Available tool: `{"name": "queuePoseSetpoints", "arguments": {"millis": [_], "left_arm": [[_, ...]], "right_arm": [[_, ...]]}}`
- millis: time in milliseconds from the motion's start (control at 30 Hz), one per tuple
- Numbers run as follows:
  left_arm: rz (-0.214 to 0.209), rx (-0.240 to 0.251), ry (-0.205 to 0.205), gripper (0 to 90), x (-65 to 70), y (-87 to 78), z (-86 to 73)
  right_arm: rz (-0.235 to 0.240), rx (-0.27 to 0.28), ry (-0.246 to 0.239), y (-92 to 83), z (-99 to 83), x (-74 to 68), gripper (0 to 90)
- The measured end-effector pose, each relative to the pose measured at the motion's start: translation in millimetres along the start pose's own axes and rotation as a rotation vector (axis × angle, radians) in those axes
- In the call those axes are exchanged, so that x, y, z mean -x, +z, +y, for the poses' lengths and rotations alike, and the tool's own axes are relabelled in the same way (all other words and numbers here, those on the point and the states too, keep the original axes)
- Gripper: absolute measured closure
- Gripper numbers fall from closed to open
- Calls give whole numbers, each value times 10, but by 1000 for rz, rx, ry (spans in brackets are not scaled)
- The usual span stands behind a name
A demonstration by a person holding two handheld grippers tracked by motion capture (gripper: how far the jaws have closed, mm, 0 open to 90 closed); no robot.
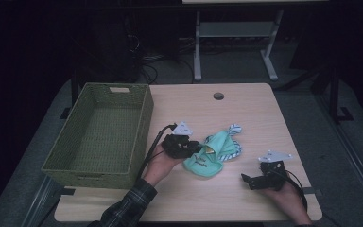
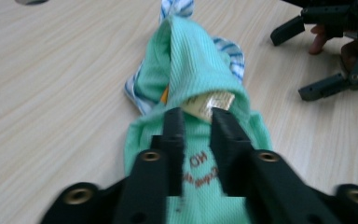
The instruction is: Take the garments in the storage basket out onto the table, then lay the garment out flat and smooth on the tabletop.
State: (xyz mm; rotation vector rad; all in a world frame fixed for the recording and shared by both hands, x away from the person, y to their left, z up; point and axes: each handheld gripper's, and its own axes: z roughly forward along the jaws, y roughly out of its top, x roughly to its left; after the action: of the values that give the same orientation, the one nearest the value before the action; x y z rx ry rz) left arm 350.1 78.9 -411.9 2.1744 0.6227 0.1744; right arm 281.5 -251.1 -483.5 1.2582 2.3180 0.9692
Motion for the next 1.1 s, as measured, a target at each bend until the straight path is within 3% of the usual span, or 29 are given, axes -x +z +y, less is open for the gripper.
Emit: {"name": "queuePoseSetpoints", "arguments": {"millis": [67,133,167,333,433,633,733,867,1100], "left_arm": [[25,-20,1,838,10,-20,-46],[21,-43,-4,891,7,-29,-77],[26,-52,-13,895,14,-23,-93],[47,-117,16,896,29,7,-184],[60,-140,-4,895,17,35,-236],[96,-222,7,895,13,158,-330],[94,-262,14,895,3,219,-369],[85,-265,12,896,3,228,-378],[73,-268,4,896,-14,225,-377]], "right_arm": [[0,-1,-1,-1,0,0,0],[-1,-2,-1,-2,0,0,0],[-2,-3,2,-5,-2,-1,0],[-12,-3,14,-18,-16,-6,0],[-18,-3,17,-19,-16,-2,0],[-22,-1,13,-18,-15,3,0],[-17,-9,8,-24,-7,7,0],[-8,15,11,-72,59,16,0],[36,51,11,-105,220,46,284]]}}
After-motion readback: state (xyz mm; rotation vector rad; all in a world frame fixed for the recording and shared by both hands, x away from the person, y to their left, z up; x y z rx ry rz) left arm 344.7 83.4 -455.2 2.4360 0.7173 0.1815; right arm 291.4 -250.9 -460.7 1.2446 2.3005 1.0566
